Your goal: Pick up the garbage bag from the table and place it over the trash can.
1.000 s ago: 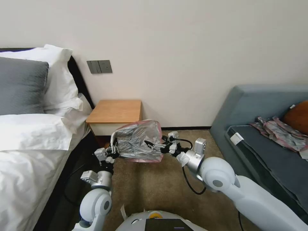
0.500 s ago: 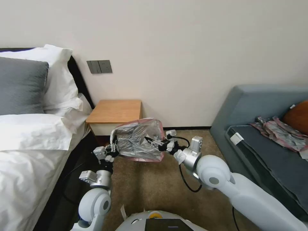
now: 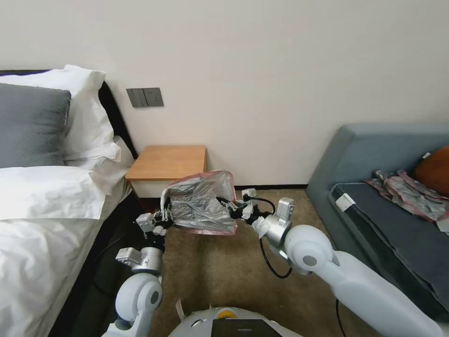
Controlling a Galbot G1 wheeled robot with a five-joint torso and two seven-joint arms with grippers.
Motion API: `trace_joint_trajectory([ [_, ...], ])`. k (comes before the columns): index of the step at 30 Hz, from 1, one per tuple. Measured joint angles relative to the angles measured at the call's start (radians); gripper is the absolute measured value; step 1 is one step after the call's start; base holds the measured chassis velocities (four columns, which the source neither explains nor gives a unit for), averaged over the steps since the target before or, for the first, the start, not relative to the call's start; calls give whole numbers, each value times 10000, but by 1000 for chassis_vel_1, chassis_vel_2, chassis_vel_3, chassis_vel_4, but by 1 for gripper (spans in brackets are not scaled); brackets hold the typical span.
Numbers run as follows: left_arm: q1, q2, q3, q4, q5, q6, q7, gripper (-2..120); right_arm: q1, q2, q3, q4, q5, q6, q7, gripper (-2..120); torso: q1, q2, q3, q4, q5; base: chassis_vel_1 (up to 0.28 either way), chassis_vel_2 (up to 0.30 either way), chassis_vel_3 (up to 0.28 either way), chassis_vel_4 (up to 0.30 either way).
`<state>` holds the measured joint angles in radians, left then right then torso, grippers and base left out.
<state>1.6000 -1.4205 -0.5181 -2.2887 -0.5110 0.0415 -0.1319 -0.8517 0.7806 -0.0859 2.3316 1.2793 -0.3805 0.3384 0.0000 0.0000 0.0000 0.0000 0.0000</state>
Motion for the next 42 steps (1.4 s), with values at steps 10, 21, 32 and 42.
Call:
trace_joint_trajectory([
  [10, -105, -3, -20, 88, -739, 405, -496, 7, -101, 60, 354, -3, -144, 164, -277, 0, 0, 0, 0, 0, 0, 0, 0, 0, 0],
  [21, -121, 20, -119, 182, -1056, 502, -651, 7, -412, -150, 896, 131, -201, 387, -176, 0, -1, 0, 0, -1, 0, 0, 0, 0, 0],
  [32, -42, 40, -223, 178, -1153, 529, -697, 7, -575, -281, 1292, 236, -29, 498, 162, 0, 0, 0, -1, -1, 0, 0, 0, 0, 0],
  [42, 61, 153, -223, 27, -1117, 529, -560, 7, 92, 149, 1096, -862, 430, 359, 382, 0, 0, 0, 0, 2, 0, 0, 0, 0, 0],
])
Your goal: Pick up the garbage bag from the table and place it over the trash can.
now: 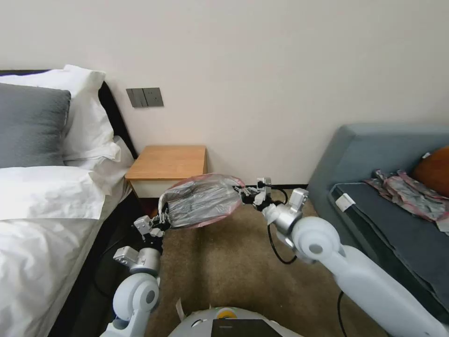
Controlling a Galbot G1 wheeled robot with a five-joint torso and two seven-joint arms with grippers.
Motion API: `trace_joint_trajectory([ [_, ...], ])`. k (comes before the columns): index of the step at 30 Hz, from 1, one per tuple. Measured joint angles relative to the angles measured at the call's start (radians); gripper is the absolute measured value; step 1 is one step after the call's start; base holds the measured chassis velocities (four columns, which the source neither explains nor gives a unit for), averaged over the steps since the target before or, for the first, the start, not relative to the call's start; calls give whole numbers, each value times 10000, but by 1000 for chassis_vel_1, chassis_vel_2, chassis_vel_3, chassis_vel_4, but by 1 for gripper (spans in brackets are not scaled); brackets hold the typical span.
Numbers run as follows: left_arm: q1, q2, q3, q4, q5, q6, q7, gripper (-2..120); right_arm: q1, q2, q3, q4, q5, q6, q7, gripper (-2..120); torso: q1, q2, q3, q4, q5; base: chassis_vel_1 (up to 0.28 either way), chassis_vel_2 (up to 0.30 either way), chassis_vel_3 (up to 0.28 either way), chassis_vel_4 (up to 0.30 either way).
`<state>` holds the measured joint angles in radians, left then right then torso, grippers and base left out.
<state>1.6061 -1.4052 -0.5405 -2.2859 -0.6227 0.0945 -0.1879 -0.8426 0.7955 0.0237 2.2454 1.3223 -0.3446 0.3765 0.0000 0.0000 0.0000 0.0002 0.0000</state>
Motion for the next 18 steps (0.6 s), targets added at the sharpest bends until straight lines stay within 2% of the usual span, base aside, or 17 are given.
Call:
trace_joint_trajectory([
  [6, 53, 84, -51, -145, 15, 0, 102, 7, 610, 338, -231, -897, 571, -508, 119, 0, 0, 0, 0, -1, 1, 0, 0, 0, 0],
  [11, 46, 104, -60, -152, 15, -5, 145, 7, 975, 382, -304, -1173, 1060, -1102, 116, 0, 0, 0, 0, 0, 0, 0, 0, 0, 0],
  [18, -88, 104, -107, -46, -98, -10, 166, 7, 920, -355, -55, -984, 2159, -2055, -104, 0, 0, 0, 0, -2, -1, 0, 0, 0, 0],
])
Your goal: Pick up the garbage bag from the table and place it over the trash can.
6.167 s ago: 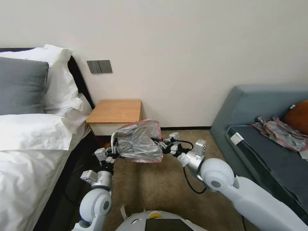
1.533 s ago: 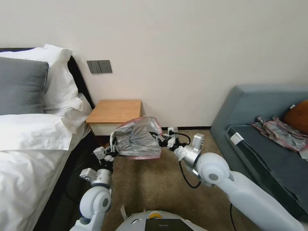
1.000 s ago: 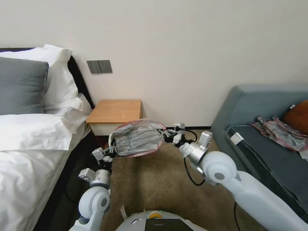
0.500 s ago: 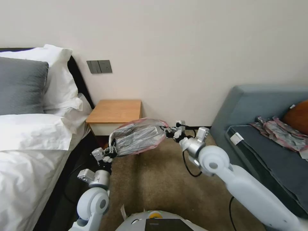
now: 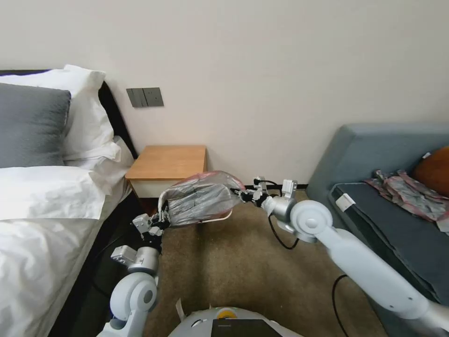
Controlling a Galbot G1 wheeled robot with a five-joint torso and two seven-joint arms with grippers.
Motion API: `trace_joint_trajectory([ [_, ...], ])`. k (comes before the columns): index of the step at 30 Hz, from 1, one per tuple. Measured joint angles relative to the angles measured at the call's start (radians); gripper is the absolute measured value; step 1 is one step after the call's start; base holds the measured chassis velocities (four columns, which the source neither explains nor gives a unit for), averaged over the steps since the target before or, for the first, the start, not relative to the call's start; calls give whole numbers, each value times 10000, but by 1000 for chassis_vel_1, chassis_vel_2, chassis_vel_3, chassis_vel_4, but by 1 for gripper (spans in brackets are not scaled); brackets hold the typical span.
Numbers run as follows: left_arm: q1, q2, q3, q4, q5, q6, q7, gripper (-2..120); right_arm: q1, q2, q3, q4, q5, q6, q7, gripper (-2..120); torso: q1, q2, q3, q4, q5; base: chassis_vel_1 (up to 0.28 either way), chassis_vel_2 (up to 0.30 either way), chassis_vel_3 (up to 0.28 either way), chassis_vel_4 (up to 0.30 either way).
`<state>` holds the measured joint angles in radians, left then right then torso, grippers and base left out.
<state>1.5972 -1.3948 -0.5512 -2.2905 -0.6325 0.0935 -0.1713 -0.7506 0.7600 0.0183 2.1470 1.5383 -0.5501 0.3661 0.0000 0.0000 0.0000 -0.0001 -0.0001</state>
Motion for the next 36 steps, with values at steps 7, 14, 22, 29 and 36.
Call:
trace_joint_trajectory([
  [7, -136, -30, 6, 111, -92, -1, 3, 7, -275, -578, 178, 262, 594, -319, -138, 0, 0, 0, 0, -1, 2, 0, 0, 0, 0],
  [14, -137, -31, 5, 97, -158, -3, 76, 7, -379, -540, 130, 135, 1015, -309, 9, 0, 0, 0, 0, 2, 1, 0, 0, 0, 0],
  [22, -77, 3, -37, -49, -185, -3, 93, 7, -1151, -60, 236, 268, 970, -167, 45, 0, 0, 0, 0, 0, 1, 0, 0, 0, 0],
  [29, -85, 16, -44, -131, -299, 19, 50, 7, -2031, 178, 277, 475, -517, 793, -495, 25, 1, 0, 0, 0, 0, 0, 0, 0, 0],
  [36, -101, -14, -20, -131, -380, 41, 41, 7, -2668, 537, 410, 558, -1345, 1731, -541, 50, 0, 0, 0, 0, 1, 0, 0, 0, 0],
])
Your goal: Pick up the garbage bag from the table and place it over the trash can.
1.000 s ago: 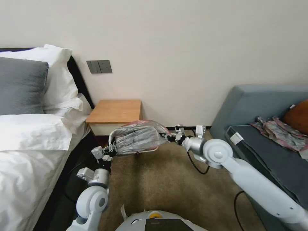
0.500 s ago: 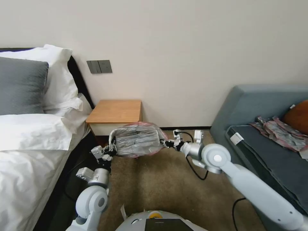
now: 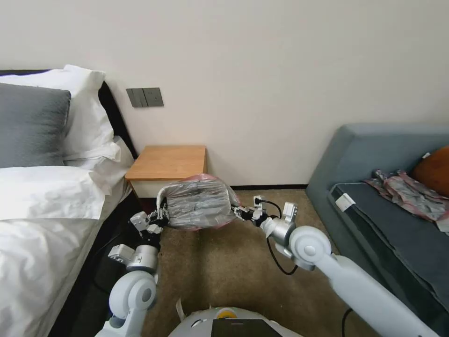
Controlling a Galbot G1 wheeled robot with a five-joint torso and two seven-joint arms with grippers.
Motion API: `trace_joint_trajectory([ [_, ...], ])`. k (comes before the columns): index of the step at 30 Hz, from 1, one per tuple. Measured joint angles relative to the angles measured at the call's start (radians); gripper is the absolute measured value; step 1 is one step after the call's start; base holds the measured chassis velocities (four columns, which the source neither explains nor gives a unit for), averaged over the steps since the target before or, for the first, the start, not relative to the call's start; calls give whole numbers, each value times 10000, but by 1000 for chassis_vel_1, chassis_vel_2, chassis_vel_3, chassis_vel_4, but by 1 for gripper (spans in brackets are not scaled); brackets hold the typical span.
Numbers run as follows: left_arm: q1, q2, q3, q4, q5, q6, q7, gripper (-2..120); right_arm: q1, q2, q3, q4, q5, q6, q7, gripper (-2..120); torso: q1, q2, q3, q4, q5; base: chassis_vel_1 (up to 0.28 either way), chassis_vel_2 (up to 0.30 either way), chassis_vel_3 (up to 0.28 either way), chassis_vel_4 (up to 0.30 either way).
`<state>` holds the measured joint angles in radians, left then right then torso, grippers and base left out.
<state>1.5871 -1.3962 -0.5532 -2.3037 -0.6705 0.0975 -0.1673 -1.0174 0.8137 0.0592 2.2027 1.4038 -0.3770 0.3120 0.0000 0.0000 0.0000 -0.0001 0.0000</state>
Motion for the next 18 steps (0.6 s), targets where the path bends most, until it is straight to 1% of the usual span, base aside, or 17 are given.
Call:
trace_joint_trajectory([
  [2, -3, -1, -27, 0, -19, -2, -8, 7, -78, 110, 14, 46, -134, 254, -32, 58, 0, 0, 0, 0, 0, 0, 0, 0, 0],
  [3, -3, -4, -39, 1, -23, -3, -11, 7, -84, 141, 14, 71, -208, 321, -37, 59, 0, 0, 0, 1, 1, 0, 0, 0, 0],
  [4, -8, -13, -53, 14, -30, -3, -16, 7, -85, 167, 19, 114, -364, 480, -63, 68, 0, 0, 0, 3, 0, 0, 0, 0, 0],
  [5, -8, -13, -53, 14, -30, -3, -16, 7, -85, 167, 19, 114, -364, 480, -63, 68, 0, 0, 0, 3, 0, 0, 0, 0, 0],
  [7, -12, -23, -59, 28, -35, -2, -22, 7, -83, 154, 35, 160, -563, 606, -64, 73, 0, 0, 0, 1, 0, 0, 0, 0, 0],
  [8, -12, -32, -61, 41, -38, 1, -24, 7, -87, 127, 65, 187, -682, 706, -72, 80, 0, 0, 0, 1, 0, 0, 0, 0, 0],
  [11, -12, -32, -61, 41, -38, 1, -24, 7, -87, 127, 65, 187, -682, 706, -72, 80, 0, 0, 0, 1, 0, 0, 0, 0, 0],
  [12, -10, -57, -70, 78, -44, 17, -24, 7, -176, 58, 248, 296, -743, 992, -416, 92, 1, 0, 0, 1, 0, 0, 0, 0, 0],
  [13, -10, -73, -71, 102, -46, 23, -25, 7, -231, 55, 338, 352, -701, 1194, -751, 97, 0, 0, 0, 1, -1, 0, 0, 0, 0],
  [14, -10, -73, -71, 102, -46, 23, -25, 7, -231, 55, 338, 352, -701, 1194, -751, 97, 0, 0, 0, 1, -1, 0, 0, 0, 0],
  [15, -10, -82, -71, 114, -49, 27, -25, 7, -256, 64, 374, 363, -677, 1307, -974, 99, 0, 0, 0, 1, -1, 0, 0, 0, 0],
  [17, -14, -101, -71, 133, -57, 39, -40, 7, -322, 120, 494, 325, -586, 1516, -1655, 100, 0, 0, 0, 1, -1, 0, 0, 0, 0],
  [18, -12, -102, -72, 133, -60, 53, -49, 7, -351, 183, 584, 201, -505, 1595, -2158, 100, 0, 0, 0, 1, 0, 0, 0, 0, 0],
])
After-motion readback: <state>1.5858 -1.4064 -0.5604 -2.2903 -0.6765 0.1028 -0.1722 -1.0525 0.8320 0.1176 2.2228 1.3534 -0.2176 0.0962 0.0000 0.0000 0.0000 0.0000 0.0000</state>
